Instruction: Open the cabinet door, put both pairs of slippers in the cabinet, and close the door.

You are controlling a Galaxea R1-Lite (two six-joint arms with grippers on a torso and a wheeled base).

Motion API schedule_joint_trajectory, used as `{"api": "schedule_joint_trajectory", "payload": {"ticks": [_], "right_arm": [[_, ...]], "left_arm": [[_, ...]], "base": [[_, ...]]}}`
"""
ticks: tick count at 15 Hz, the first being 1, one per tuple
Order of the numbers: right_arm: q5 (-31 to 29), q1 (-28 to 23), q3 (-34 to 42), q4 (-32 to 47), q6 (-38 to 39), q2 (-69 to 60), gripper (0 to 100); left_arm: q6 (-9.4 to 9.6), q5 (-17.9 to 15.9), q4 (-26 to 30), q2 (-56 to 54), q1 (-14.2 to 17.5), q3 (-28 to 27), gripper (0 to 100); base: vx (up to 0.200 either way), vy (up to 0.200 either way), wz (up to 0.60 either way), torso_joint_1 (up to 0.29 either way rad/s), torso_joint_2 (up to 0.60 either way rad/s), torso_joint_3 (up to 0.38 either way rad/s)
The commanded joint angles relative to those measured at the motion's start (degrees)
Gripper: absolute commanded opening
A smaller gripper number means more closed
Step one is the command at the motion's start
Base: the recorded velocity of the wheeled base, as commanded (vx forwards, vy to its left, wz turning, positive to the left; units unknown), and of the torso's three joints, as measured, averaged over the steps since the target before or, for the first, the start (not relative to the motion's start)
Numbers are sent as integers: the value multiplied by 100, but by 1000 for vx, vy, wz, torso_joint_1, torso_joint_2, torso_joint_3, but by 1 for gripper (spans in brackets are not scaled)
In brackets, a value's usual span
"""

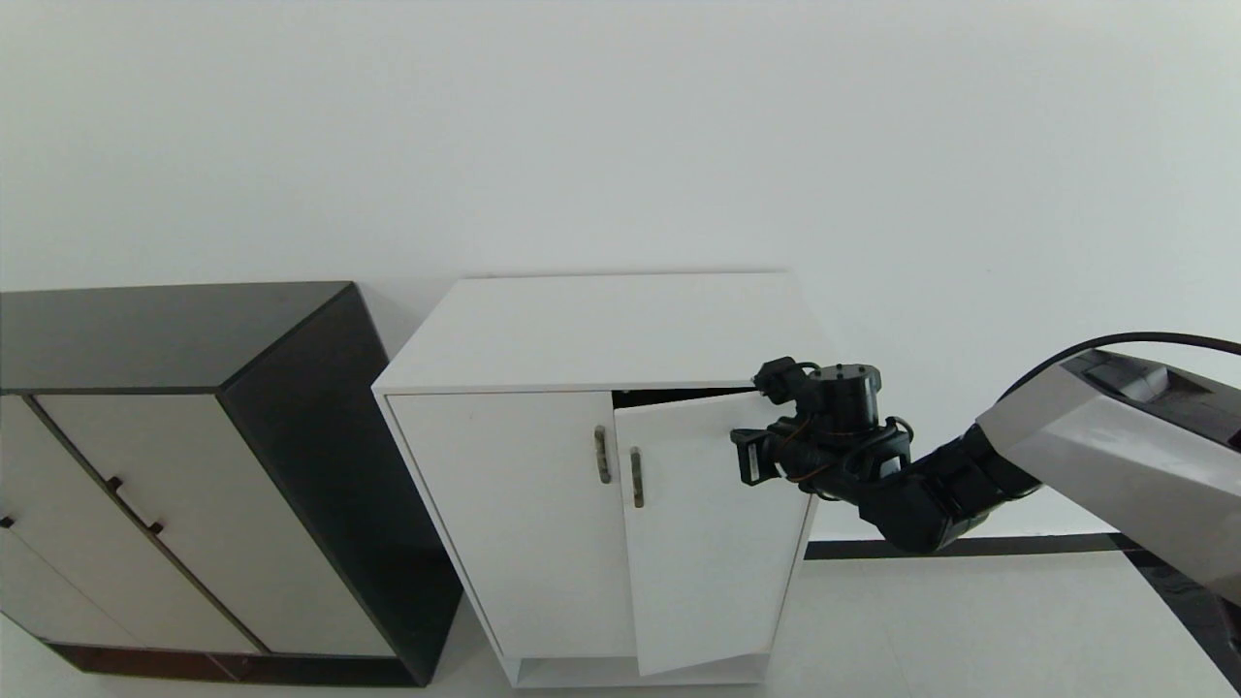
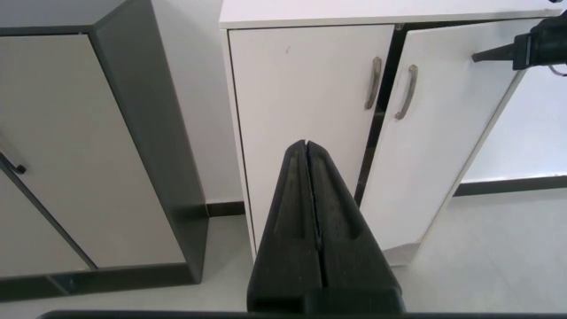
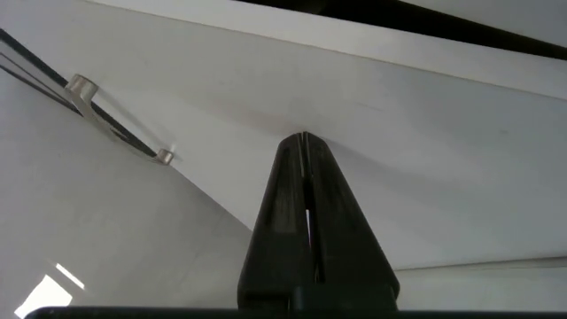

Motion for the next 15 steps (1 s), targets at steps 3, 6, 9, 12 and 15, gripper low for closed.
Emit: {"api": "schedule_joint_trajectory", "payload": {"ticks": [3, 6, 9, 12, 15], "right_arm": [[2, -80, -67, -4, 0, 40, 0], [11, -142, -76, -4, 0, 40, 0], [11, -142, -93, -13, 0, 66, 0], [11, -168, -146, -13, 0, 119, 0], [11, -177, -155, -13, 8, 119, 0]], "left_arm": [[0, 1, -7, -1, 1, 0, 0], [0, 1, 1, -1, 1, 0, 0], [0, 1, -7, -1, 1, 0, 0], [0, 1, 1, -1, 1, 0, 0], [0, 1, -7, -1, 1, 0, 0]], "base": [[0, 0, 0, 0, 0, 0], [0, 0, 0, 0, 0, 0], [0, 0, 0, 0, 0, 0], [0, 0, 0, 0, 0, 0], [0, 0, 0, 0, 0, 0]]}}
